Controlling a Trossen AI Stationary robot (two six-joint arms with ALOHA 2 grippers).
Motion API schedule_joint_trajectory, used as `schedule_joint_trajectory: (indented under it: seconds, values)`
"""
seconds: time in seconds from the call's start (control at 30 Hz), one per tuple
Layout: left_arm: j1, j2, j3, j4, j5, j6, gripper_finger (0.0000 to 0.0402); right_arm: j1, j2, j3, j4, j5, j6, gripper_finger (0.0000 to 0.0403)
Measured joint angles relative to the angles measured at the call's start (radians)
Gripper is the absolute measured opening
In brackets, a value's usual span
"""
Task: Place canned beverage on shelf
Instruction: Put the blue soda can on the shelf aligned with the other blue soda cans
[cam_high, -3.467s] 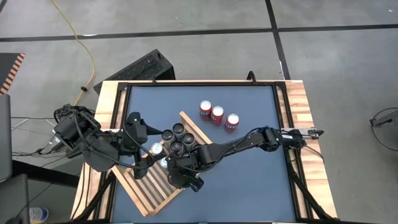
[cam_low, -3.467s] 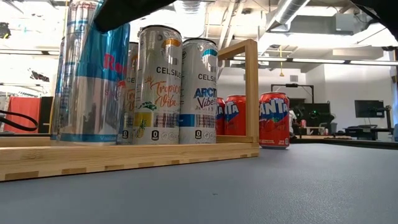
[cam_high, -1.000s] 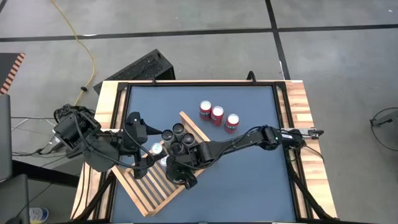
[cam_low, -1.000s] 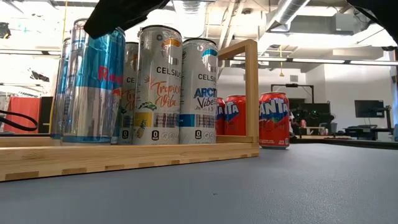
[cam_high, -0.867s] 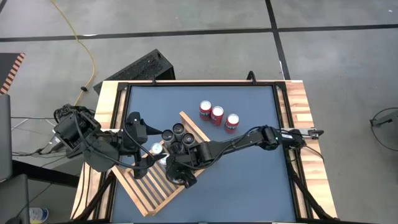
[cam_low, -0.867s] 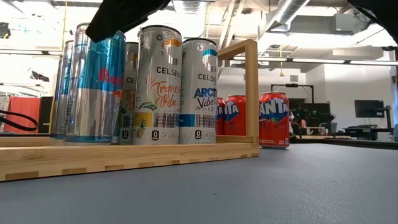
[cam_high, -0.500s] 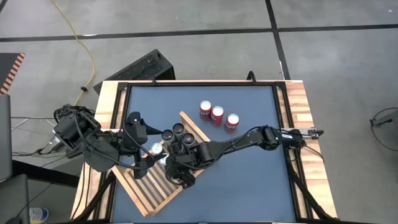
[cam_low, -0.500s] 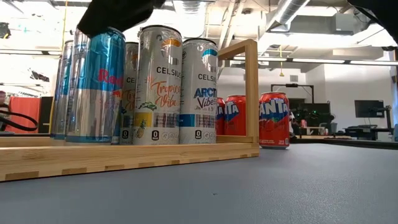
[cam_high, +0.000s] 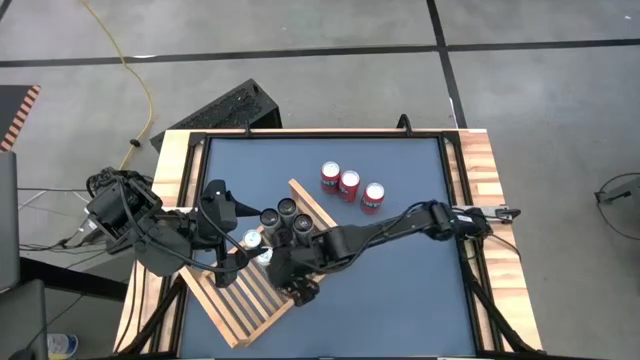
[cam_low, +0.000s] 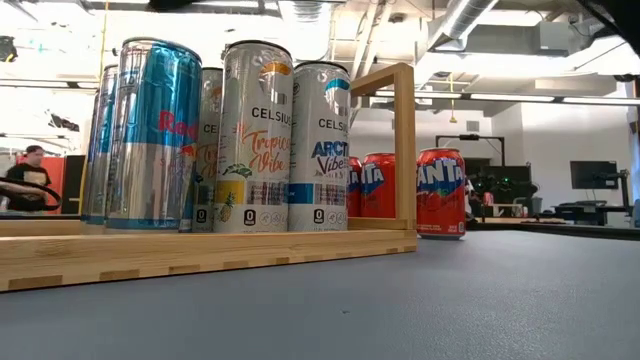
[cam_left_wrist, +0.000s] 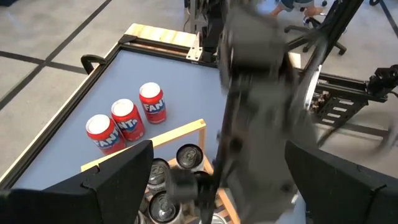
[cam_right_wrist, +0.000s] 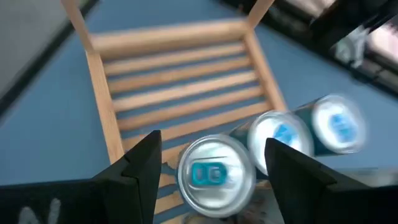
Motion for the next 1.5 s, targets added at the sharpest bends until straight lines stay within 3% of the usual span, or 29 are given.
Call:
schedule_joint_trajectory:
  seconds: [0.13, 0.3, 0.43, 0.67, 0.93, 1.5]
  values:
    - [-0.005, 0.0, 0.0, 0.0, 0.0, 0.0, 0.0352, 0.016, -0.089, 0.001, -0.054, 0.044, 0.024, 0.024]
    - [-0.027, 0.0, 0.0, 0.026, -0.001, -0.006, 0.0352, 0.053, -0.172, 0.001, -0.191, 0.224, 0.03, 0.0192]
    - [-0.066, 0.0, 0.0, 0.087, -0.029, -0.01, 0.0352, 0.062, -0.176, -0.023, -0.272, 0.185, 0.06, 0.013]
    - [-0.128, 0.0, 0.0, 0.11, -0.176, -0.029, 0.0352, 0.063, -0.17, -0.205, -0.076, 0.127, 0.041, 0.0057]
    - [-0.14, 0.0, 0.0, 0.11, -0.205, -0.077, 0.0352, 0.077, -0.171, -0.291, 0.11, 0.124, 0.054, 0.0007]
    - [-0.14, 0.0, 0.0, 0.11, -0.203, -0.087, 0.0352, 0.098, -0.158, -0.411, 0.264, 0.131, 0.131, 0.0]
